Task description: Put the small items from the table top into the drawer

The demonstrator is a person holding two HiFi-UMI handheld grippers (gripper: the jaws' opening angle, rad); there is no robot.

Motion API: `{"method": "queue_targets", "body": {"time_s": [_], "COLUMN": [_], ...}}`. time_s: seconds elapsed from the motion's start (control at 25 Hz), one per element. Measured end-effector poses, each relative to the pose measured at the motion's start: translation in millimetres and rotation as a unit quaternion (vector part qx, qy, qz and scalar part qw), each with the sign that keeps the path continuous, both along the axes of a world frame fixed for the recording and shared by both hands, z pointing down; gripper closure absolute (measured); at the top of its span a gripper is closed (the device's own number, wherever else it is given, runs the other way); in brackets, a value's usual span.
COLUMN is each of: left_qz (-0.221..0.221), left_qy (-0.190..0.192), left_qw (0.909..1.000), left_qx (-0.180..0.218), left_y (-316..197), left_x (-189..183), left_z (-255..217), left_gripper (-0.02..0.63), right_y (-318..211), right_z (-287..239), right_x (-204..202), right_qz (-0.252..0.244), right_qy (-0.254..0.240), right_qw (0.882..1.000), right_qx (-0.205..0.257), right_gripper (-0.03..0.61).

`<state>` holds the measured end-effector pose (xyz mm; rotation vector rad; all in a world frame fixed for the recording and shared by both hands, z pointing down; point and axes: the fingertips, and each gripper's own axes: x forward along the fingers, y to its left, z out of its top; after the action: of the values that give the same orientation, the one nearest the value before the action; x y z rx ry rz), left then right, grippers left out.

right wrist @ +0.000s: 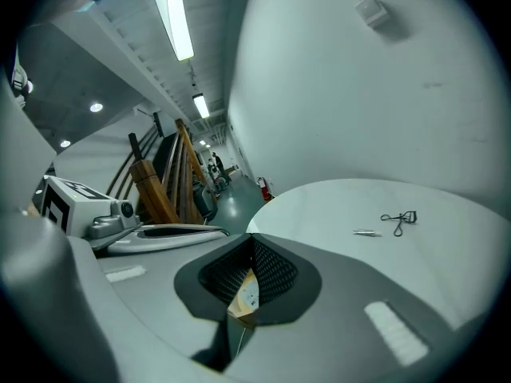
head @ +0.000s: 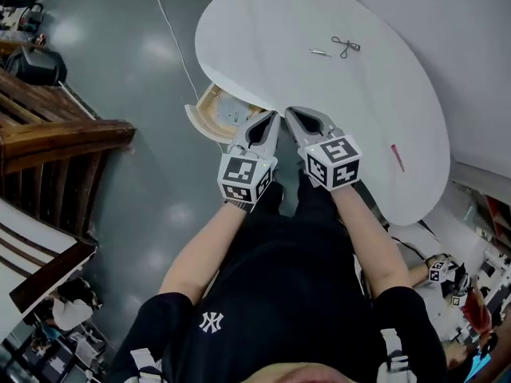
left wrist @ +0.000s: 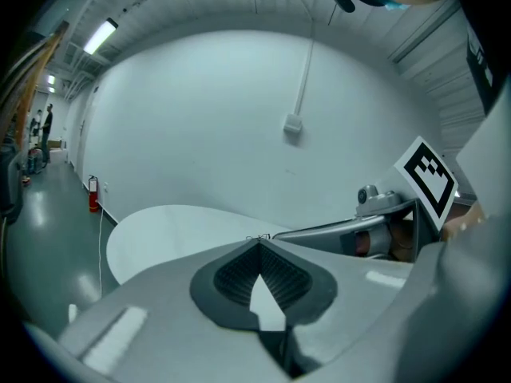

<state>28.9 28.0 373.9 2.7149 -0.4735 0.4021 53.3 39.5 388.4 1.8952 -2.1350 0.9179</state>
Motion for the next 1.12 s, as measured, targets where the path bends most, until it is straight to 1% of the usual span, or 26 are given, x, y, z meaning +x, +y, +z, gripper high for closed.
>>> {"method": "queue_targets", "body": {"time_s": [0.24,0.48,0.56,0.76,0.92,1.12], "left_qz": [0.084,0.162,0.187,0.242,0.277,0.3], "left_qy": [0.008,0.006,0.004,-0.006,-0.013,-0.021], "left_qw": [0.9964,0.9867,0.9824,0.97,0.9605,0.9534], "left_qx": [0.0,-0.007,-0.01,-0.019,-0.023,-0.025], "left_y": [50,118,139,191,228,255], "left_x": [57,107,123,158,181,204], "left_z": [-3,7,11,27,37,45], "left_gripper": [0.614,0.614,0.614,0.614,0.614,0.614], "right_y": [53,125,151,218,258,287], "right_z": [-6,7,13,31,39,49], "right_x": [51,95,113,159,185,203], "right_qz": [0.055,0.112,0.138,0.208,0.244,0.263], "right_qy": [0.041,0.068,0.075,0.091,0.104,0.105], "right_qw": [0.998,0.991,0.987,0.973,0.962,0.956], "right_qx": [0.004,-0.012,-0.021,-0.049,-0.063,-0.073], "right_gripper": [0.555,0.555,0.555,0.552,0.554,0.552]}}
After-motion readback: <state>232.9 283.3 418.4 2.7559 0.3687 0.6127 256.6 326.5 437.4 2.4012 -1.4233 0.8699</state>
